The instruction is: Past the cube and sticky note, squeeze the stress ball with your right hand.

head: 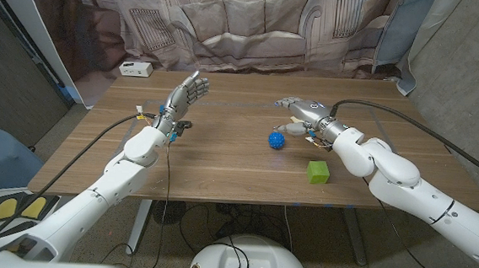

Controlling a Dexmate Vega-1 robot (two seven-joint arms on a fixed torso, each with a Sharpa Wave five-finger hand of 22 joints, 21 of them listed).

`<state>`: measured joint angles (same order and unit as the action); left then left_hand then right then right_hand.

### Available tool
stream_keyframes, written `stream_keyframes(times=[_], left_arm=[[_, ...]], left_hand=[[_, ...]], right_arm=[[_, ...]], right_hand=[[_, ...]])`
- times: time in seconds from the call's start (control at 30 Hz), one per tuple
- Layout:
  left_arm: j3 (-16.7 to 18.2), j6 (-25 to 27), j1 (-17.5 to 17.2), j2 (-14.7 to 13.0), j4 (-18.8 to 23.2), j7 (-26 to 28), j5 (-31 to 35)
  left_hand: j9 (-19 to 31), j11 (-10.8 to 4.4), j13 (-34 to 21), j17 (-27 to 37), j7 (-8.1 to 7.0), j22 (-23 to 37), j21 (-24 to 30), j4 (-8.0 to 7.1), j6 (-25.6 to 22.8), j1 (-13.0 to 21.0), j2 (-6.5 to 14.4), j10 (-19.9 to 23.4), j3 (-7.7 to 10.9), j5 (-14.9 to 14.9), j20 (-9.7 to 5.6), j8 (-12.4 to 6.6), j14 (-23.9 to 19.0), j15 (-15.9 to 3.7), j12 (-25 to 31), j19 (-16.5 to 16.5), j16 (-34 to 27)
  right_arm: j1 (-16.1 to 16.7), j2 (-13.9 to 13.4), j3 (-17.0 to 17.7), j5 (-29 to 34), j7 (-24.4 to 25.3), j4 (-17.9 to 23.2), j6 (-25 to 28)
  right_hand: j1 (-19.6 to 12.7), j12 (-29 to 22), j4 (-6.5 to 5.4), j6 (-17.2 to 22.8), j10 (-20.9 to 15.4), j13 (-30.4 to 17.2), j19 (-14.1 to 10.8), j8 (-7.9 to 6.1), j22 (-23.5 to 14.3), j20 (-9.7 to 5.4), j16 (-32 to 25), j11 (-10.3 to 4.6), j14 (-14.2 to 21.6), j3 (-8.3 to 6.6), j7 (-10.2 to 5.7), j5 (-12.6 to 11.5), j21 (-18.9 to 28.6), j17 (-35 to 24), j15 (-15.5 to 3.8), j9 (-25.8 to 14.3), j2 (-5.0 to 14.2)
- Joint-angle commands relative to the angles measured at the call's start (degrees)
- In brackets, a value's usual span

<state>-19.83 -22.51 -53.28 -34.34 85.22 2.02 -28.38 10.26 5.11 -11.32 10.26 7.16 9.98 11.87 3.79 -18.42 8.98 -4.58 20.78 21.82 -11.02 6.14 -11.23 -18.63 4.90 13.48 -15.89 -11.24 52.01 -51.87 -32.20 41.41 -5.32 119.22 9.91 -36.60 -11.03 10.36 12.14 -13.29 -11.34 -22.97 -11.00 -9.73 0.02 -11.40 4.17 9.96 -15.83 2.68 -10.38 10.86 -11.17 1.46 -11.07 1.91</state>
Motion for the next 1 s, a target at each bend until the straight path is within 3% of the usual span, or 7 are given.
stream_keyframes(times=[0.03, 1.0], left_arm=[[-0.14, -0.30, 0.93, 0.38, -1.37, -0.57, -0.47], [-0.43, 0.67, 1.22, 0.20, -1.17, -0.74, -0.86]], left_hand=[[0.17, 0.19, -0.30, 0.12, 0.04, 0.32, -0.21, 0.13, -0.54, 0.18, 0.61, 0.40, 0.14, 0.06, 0.08, 0.13, -0.31, -0.19, -0.29, -0.26, 0.20], [0.18, 0.01, -0.31, 0.12, -0.11, 0.33, -0.22, 0.28, -0.79, 0.29, 0.97, 0.72, 0.17, 0.07, 0.03, 0.13, -0.55, -0.26, -0.35, -0.47, 0.17]], right_arm=[[-4.68, 0.92, -3.10, 1.60, -5.70, -1.30, -0.19], [-8.41, 2.10, -5.67, 0.44, -12.58, -3.76, -1.37]], right_hand=[[-1.43, -0.10, 0.07, -0.75, 0.30, -0.12, -1.04, 0.10, -0.08, 0.11, -0.43, -0.06, 0.81, -0.61, -0.06, -0.13, 0.54, -0.16, -0.24, -0.27, -0.08], [-8.90, -0.26, 0.49, -2.29, 0.63, -0.15, -4.24, -0.28, 0.02, -0.27, -0.97, -1.39, 3.24, -2.73, -0.83, -0.66, 1.01, 0.01, -1.43, -0.38, -1.88]])
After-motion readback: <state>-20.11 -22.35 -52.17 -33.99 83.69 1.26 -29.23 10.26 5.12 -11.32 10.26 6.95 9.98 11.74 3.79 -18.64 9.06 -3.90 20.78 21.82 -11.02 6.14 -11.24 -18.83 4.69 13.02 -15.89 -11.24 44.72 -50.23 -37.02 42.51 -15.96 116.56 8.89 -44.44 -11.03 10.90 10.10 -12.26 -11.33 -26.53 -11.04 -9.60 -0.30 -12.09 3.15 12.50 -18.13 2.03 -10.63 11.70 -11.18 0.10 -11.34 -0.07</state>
